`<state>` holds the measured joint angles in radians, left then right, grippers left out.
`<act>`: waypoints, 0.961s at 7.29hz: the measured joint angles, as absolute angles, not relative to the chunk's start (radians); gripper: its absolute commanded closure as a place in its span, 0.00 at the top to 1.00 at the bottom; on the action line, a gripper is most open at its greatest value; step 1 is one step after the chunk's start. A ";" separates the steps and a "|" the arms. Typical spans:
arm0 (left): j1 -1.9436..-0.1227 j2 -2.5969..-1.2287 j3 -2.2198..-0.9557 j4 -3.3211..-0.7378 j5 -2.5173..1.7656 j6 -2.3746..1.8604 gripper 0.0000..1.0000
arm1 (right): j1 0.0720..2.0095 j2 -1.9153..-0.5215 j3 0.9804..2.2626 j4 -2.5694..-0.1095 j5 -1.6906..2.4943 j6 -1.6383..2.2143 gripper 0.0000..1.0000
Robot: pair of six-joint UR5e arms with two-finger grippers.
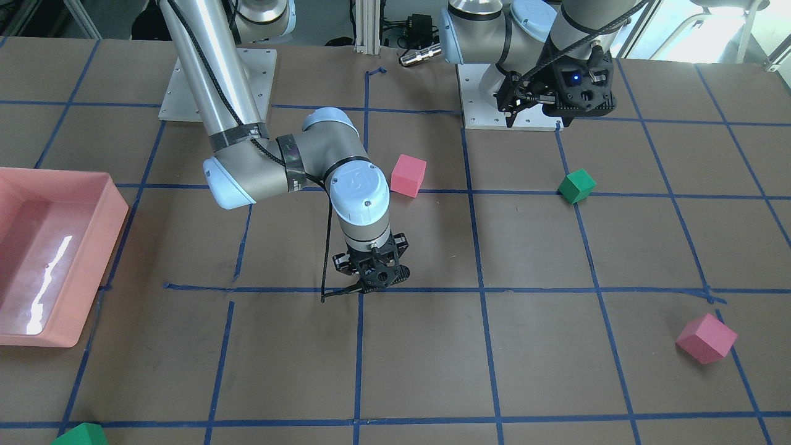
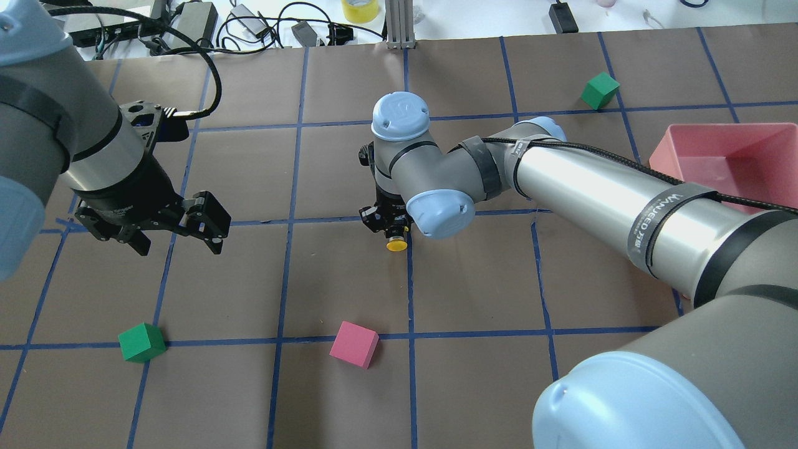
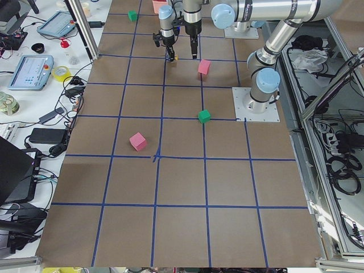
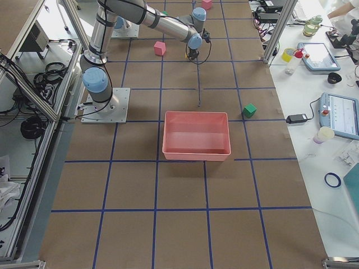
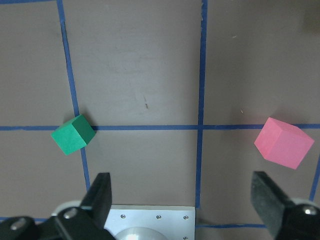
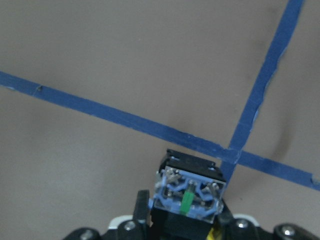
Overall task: Align button upright
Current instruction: 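Set the switch down on the table and raise the right gripper away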
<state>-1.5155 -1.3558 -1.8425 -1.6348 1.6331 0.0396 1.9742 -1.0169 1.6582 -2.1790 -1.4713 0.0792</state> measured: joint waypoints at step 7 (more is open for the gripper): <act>-1.575 -1.367 -1.949 -1.470 1.602 -0.009 1.00 | 1.861 -1.275 1.634 -1.875 -1.480 0.049 1.00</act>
